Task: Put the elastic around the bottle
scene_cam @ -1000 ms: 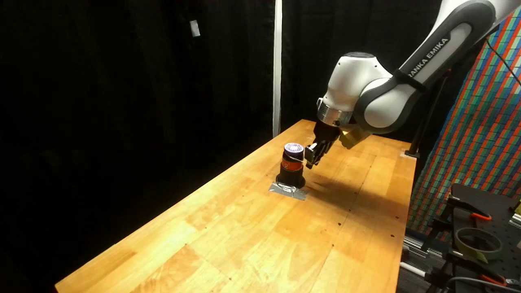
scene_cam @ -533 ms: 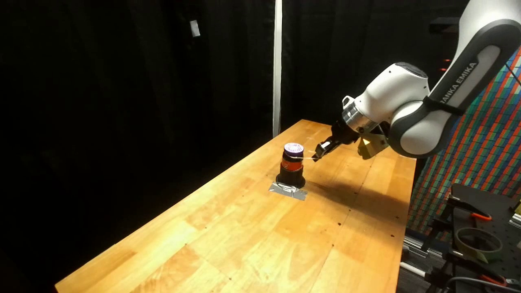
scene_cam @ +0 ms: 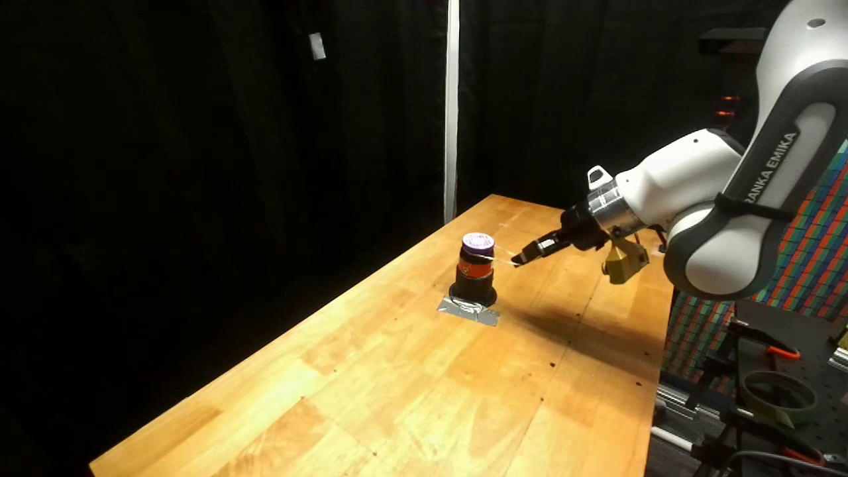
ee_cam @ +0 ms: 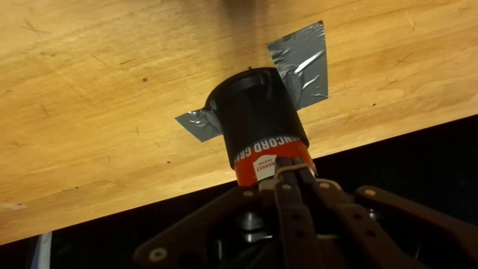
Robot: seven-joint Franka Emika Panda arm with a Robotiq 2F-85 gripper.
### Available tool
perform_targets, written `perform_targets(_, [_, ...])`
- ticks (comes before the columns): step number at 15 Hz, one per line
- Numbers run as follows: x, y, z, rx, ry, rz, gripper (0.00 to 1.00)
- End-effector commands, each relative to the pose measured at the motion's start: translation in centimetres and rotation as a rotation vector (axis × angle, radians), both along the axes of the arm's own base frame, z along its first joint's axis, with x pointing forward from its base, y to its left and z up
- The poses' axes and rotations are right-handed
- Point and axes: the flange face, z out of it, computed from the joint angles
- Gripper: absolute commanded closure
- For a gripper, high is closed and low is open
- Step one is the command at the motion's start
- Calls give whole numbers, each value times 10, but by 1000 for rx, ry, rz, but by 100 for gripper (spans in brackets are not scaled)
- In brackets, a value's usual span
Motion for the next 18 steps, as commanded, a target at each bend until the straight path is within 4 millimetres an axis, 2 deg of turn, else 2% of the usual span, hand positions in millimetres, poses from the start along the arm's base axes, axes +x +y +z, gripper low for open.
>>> perform_targets(1, [-16,3,-7,0,-104,15,91])
perform_targets(5, [-22,3,-14,-7,-240,10,89])
perform_targets(7, [-25,3,-15,-4,-306,7,85])
perform_targets(8, [-27,3,-16,-2,-333,7,79])
perform_targets(9, [-10,6,2,-2,-365,7,77])
perform_targets(12, [14,13,23,9,-404,16,88])
perform_targets(13, [2,12,8,17,-413,18,93])
perform_targets(14, [2,13,7,21,-407,20,63])
perform_targets(15, [-4,12,-2,8,-331,27,61])
perform_targets(16, [5,13,6,19,-345,26,80])
perform_targets(18, [-1,12,-3,15,-318,28,64])
